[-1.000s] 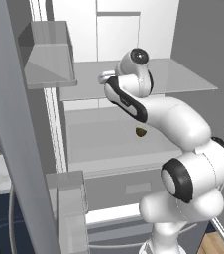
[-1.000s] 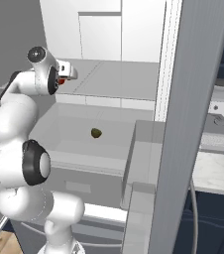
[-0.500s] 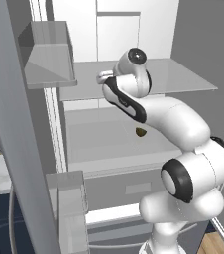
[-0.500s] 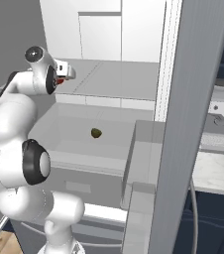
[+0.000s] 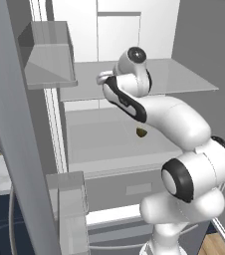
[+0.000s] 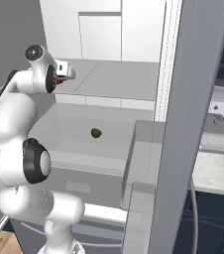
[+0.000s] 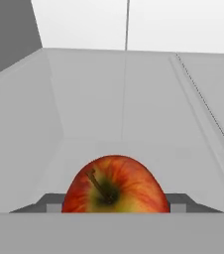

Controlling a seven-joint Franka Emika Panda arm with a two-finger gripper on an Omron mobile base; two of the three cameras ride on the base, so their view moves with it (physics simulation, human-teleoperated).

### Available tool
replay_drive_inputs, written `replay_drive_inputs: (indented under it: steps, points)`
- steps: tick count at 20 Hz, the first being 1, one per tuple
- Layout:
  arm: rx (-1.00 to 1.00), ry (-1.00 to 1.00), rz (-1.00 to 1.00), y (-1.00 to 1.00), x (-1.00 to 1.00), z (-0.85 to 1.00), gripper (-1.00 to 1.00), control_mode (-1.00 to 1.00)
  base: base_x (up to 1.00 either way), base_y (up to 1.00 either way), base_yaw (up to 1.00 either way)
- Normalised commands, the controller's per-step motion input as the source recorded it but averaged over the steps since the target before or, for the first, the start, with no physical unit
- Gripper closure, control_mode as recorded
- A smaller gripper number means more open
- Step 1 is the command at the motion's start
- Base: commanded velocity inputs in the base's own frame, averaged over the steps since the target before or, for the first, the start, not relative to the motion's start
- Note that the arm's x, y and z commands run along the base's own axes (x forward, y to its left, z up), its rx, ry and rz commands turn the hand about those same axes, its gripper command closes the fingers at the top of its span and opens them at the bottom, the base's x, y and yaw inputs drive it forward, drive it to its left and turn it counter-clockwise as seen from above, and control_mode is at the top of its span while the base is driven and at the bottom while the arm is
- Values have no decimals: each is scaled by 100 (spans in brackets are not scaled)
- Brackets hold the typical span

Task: Retrieve the apple and kiwi from the fridge and place them into the bowl on the dining table.

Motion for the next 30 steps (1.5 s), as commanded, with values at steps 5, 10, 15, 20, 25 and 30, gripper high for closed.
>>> replay_drive_inputs:
  steps: [5,10,15,20,25,30]
  points:
    - [0,-5,0,-1,-40,-1,100,-100,0,0,0]
    - [0,-37,0,-38,-100,1,100,-100,0,0,0]
    - [1,-27,1,-51,-100,27,100,-100,0,0,0]
    - [4,-26,3,-56,-100,22,100,-100,0,0,0]
    - [2,-9,3,-14,-40,4,100,100,-60,-8,1]
    - [0,0,0,0,0,0,100,100,-100,-3,0]
